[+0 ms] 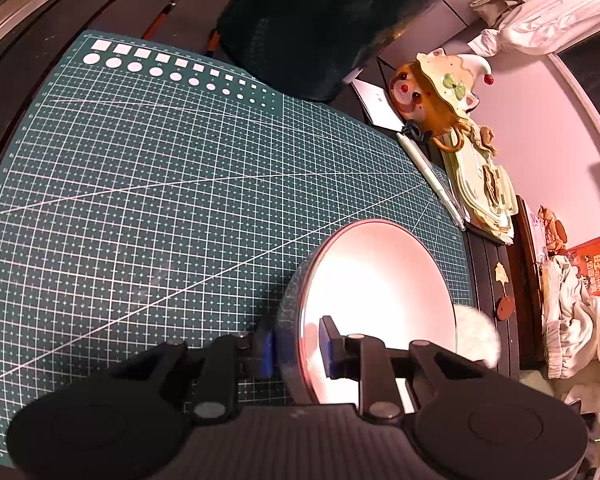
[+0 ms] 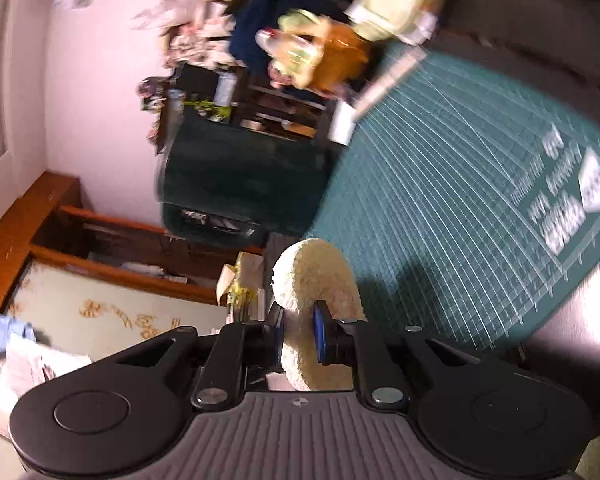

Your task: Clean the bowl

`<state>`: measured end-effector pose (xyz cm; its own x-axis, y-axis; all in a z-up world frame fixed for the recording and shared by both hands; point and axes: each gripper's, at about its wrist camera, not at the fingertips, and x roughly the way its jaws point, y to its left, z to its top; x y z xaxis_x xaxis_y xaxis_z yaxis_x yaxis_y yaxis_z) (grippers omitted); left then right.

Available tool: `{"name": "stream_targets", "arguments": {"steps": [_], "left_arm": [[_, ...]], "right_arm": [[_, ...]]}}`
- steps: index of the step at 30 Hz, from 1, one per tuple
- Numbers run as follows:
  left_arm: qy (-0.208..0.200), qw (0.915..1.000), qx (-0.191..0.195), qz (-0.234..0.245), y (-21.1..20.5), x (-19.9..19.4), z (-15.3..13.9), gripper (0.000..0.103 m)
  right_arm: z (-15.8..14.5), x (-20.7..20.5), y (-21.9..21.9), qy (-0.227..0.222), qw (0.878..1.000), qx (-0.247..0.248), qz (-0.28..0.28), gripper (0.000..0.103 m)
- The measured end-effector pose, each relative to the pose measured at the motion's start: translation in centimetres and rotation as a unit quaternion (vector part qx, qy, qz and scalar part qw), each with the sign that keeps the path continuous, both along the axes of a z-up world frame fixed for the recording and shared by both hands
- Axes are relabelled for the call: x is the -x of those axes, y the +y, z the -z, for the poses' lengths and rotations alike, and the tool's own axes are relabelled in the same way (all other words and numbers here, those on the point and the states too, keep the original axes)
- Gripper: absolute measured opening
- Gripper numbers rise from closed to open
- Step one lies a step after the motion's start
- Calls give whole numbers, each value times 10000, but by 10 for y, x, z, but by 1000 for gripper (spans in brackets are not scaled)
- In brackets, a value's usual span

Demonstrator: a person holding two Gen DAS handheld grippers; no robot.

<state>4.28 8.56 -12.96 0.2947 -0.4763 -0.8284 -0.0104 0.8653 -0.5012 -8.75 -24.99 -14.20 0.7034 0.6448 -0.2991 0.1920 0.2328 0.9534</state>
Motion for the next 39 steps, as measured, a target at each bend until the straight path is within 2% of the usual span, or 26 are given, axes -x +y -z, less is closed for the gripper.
{"name": "stream_targets", "arguments": {"steps": [4,9,13,16,18,20,22,25,27,33,39], "left_arm": [[-22,10000,-20,40,-5,-4,1,22],[0,10000,-22,58,-6,-6,1,22],[-18,10000,-22,76,-6,-7,2,22],[-22,10000,-27,82,-7,-7,3,22],[-15,10000,-27,86,-6,-7,3,22],[-8,10000,-25,85,-6,-8,3,22],[-10,10000,-24,85,-6,-8,3,22],[-23,10000,-21,93,-5,-7,3,22],[-22,9999,-26,96,-5,-8,2,22],[-24,9999,-22,101,-7,-5,4,22],[-21,9999,-26,110,-6,-7,3,22]], "right_arm": [[5,0,-4,160,9996,-194,84,15],[-8,-2,-6,-108,9996,-176,195,15],[8,0,-1,126,9993,-304,164,15],[2,2,-8,168,9994,-211,205,15],[-10,3,-14,-86,9992,-235,326,15],[-13,1,-13,-155,9992,-183,312,15],[-10,-1,-8,-94,9996,-110,229,15],[10,-1,-1,141,9991,-351,214,15],[9,-1,-7,284,9987,-330,250,15],[-10,-2,-8,-78,9993,-193,308,15],[13,-2,-2,318,9987,-290,255,15]]}}
